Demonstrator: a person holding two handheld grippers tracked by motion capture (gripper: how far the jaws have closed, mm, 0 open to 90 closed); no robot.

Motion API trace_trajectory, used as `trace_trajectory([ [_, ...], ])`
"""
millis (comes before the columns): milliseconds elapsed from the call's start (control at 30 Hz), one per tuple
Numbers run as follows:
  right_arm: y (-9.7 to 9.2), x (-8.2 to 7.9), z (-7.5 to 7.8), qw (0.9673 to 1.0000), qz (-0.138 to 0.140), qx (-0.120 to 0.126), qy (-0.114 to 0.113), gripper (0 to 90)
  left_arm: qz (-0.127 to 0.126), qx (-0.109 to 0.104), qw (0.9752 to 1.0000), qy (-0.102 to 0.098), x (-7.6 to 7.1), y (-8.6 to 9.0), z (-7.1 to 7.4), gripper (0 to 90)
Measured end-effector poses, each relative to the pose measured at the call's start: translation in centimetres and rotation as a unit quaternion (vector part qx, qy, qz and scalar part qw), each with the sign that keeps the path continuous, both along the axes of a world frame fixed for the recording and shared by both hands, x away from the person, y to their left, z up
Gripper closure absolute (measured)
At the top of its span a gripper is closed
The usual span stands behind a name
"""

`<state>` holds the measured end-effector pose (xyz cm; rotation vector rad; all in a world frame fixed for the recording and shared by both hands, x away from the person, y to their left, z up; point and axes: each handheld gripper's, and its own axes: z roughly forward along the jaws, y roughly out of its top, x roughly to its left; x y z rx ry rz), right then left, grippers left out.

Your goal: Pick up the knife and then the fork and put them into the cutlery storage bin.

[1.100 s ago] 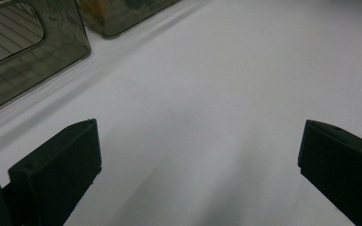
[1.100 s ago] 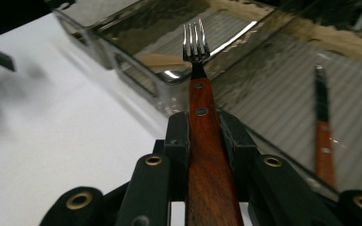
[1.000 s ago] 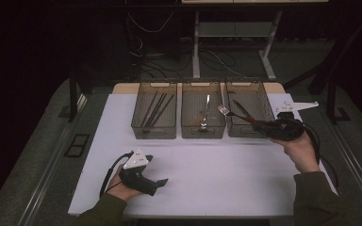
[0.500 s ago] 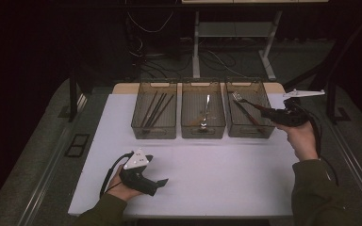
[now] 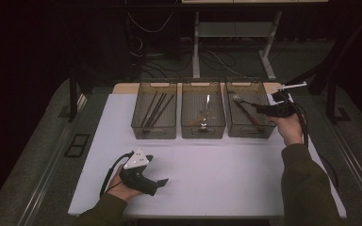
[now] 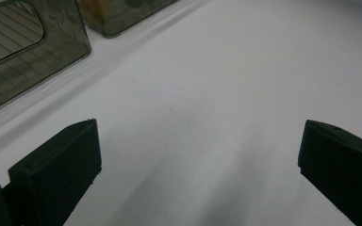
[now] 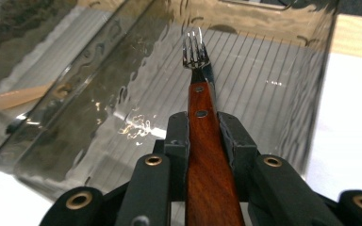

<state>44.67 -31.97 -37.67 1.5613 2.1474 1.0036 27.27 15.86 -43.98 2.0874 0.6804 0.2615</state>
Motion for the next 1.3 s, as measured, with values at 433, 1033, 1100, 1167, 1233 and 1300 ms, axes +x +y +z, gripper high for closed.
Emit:
trace_trajectory([
  [433,2.4,1.9,-1.6,0.9996,-0.005,-0.011,0.027,75.6,-0.002,-0.002,1.0000,-0.001,0.0,0.0,0.0,0.0],
  [1033,2.3,2.0,-1.6,0.9996,0.002,-0.023,0.015,54.8,-0.002,-0.002,1.0000,0.000,0.0,-0.1,0.0,0.0],
  [1100,2.2,1.9,-1.6,0.9997,0.007,-0.021,0.012,50.5,-0.002,-0.002,1.0000,0.000,0.0,-0.1,0.0,0.0],
  [1167,2.0,1.9,-1.5,0.9998,0.009,-0.017,0.009,45.0,-0.002,-0.002,1.0000,0.000,0.0,-0.1,0.0,0.0],
  [1233,1.8,1.8,-1.4,0.9999,0.010,-0.007,0.003,38.2,-0.002,-0.001,1.0000,0.000,0.0,-0.1,0.0,0.0],
  [1300,1.6,1.7,-1.3,0.9999,0.013,0.005,0.003,33.7,-0.002,-0.001,1.0000,0.001,0.0,-0.1,0.0,0.0],
])
